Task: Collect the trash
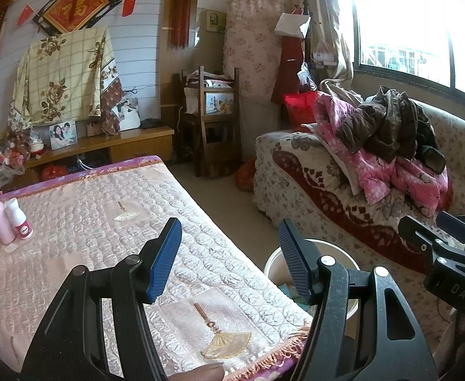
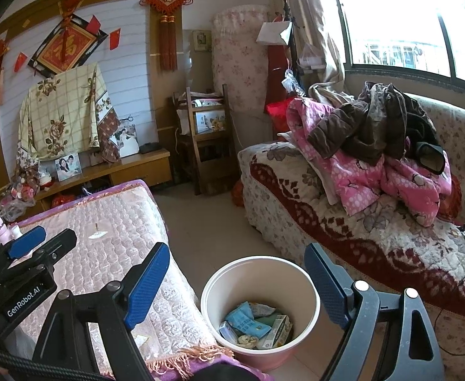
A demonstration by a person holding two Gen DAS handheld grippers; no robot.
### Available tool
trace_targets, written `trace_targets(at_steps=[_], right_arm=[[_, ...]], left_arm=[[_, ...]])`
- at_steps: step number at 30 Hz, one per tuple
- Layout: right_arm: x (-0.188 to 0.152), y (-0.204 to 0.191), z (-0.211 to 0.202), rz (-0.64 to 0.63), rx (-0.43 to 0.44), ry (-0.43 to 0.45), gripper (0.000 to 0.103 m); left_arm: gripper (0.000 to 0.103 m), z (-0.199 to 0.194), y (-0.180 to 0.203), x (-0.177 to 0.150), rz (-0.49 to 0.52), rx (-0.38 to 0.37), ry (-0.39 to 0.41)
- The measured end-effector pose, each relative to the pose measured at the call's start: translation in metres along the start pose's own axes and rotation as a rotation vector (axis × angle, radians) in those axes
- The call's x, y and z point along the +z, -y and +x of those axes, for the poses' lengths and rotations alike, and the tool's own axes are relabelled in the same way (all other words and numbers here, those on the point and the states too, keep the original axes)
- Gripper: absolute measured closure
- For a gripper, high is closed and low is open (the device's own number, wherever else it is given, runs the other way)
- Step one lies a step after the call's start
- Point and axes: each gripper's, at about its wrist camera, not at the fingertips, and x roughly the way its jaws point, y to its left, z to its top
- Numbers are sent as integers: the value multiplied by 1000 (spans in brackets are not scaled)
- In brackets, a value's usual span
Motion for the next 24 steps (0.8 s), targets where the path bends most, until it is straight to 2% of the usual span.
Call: trace_targets(at_steps=[24], right_arm=[[-9, 9, 7, 6, -1, -15, 18]], left_arm=[[41, 4, -1, -8, 8, -4, -13]])
